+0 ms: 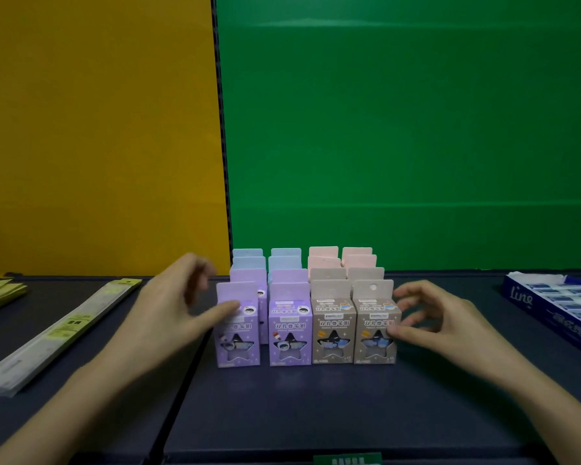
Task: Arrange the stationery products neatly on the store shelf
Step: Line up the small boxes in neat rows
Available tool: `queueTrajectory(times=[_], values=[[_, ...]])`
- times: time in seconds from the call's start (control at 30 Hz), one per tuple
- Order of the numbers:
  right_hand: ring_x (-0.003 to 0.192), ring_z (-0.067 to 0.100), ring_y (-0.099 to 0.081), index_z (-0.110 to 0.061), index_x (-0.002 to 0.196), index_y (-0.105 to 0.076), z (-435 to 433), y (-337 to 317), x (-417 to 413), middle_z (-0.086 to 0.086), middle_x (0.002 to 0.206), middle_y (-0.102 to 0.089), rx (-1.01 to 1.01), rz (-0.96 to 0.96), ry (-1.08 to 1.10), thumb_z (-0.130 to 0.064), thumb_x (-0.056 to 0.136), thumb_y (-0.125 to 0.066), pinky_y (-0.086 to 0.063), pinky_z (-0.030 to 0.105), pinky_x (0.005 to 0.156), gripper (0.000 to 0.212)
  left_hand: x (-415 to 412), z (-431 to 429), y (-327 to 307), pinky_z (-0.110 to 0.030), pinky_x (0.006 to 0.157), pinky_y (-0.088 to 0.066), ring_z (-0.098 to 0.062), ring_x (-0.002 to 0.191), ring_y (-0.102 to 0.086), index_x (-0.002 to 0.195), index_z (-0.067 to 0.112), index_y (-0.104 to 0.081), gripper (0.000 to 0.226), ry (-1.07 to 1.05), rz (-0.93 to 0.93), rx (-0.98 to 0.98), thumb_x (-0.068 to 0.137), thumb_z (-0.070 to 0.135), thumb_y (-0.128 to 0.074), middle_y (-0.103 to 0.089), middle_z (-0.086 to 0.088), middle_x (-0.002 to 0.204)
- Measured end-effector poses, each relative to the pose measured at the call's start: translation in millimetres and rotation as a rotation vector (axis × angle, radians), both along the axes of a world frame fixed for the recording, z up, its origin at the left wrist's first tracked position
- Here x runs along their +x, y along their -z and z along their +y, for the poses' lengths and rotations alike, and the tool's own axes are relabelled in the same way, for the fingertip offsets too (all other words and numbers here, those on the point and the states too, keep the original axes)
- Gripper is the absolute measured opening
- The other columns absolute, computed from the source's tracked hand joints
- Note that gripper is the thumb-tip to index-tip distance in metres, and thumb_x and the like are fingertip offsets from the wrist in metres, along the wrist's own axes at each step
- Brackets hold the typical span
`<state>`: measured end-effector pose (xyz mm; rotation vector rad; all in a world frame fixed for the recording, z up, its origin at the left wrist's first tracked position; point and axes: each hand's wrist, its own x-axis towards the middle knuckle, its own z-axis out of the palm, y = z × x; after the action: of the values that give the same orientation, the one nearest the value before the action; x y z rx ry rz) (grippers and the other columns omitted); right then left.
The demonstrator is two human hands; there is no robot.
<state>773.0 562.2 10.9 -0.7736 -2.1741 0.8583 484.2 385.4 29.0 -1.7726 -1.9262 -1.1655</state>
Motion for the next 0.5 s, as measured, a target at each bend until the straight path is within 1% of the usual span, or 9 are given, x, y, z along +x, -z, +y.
queueTrajectory(times=[0.07,0.1,0.17,0.23,0.3,0.37,0.43,0.5], values=[[0.073,0.011,-0.067,-0.022,0.099,-0.059,0,3,-1,-0.001,0.092,-0.066,-0.009,-0.005,0.01,-0.017,0.067,-0.079,-0.052,0.012,0.064,0.038,-10,-11,12,-0.023,0.051,-0.038,-0.009,0.062,-0.05,0.079,0.031,-0.046,0.058,-0.05,-0.097,-0.091,0.046,0.076,-0.062,-0.054,0.003,0.061],[0.072,0.012,-0.068,-0.022,0.098,-0.059,1,5,-1,-0.001,0.092,-0.067,-0.012,-0.006,0.015,-0.018,0.066,-0.079,-0.051,0.012,0.063,0.038,-14,-13,18,-0.022,0.048,-0.037,-0.008,0.057,-0.05,0.076,0.031,-0.046,0.062,-0.067,-0.099,-0.157,0.042,0.081,-0.059,-0.058,0.003,0.064],[0.07,0.015,-0.069,-0.023,0.097,-0.059,1,8,-3,0.0,0.092,-0.068,-0.013,-0.002,0.023,-0.019,0.065,-0.08,-0.051,0.012,0.062,0.038,-19,-13,26,-0.019,0.047,-0.036,-0.006,0.053,-0.052,0.071,0.029,-0.05,0.066,-0.077,-0.05,-0.286,0.041,0.087,-0.052,-0.062,0.017,0.071],[0.071,0.018,-0.07,-0.024,0.096,-0.059,2,10,-5,0.002,0.091,-0.069,-0.011,0.005,0.03,-0.02,0.065,-0.08,-0.052,0.014,0.063,0.038,-20,-9,33,-0.017,0.048,-0.036,-0.005,0.054,-0.054,0.068,0.027,-0.054,0.067,-0.065,-0.018,-0.363,0.044,0.089,-0.046,-0.062,0.019,0.067],[0.07,0.019,-0.07,-0.023,0.095,-0.058,2,12,-5,0.003,0.089,-0.069,-0.005,0.014,0.035,-0.02,0.064,-0.08,-0.052,0.013,0.062,0.038,-19,-3,38,-0.017,0.049,-0.036,-0.004,0.058,-0.054,0.07,0.028,-0.056,0.062,-0.034,0.011,-0.394,0.049,0.086,-0.046,-0.06,0.024,0.069],[0.069,0.017,-0.07,-0.023,0.094,-0.058,1,12,-5,0.003,0.086,-0.069,-0.008,0.02,0.037,-0.02,0.064,-0.081,-0.051,0.012,0.061,0.037,-15,0,41,-0.016,0.049,-0.035,-0.004,0.061,-0.054,0.074,0.028,-0.058,0.051,-0.008,0.024,-0.398,0.058,0.076,-0.049,-0.058,0.031,0.074],[0.068,0.016,-0.069,-0.022,0.091,-0.057,0,12,-6,0.003,0.083,-0.069,0.003,0.027,0.05,-0.021,0.064,-0.081,-0.05,0.011,0.061,0.037,-13,2,41,-0.017,0.05,-0.035,-0.005,0.061,-0.054,0.076,0.027,-0.059,0.04,0.005,0.006,-0.405,0.067,0.066,-0.056,-0.057,0.031,0.074],[0.068,0.016,-0.069,-0.021,0.089,-0.056,2,13,-5,0.003,0.081,-0.069,0.012,0.041,0.058,-0.021,0.063,-0.081,-0.05,0.011,0.061,0.036,-12,2,42,-0.018,0.052,-0.036,-0.004,0.061,-0.053,0.075,0.025,-0.059,0.035,0.004,-0.012,-0.409,0.07,0.06,-0.06,-0.057,0.031,0.073]])
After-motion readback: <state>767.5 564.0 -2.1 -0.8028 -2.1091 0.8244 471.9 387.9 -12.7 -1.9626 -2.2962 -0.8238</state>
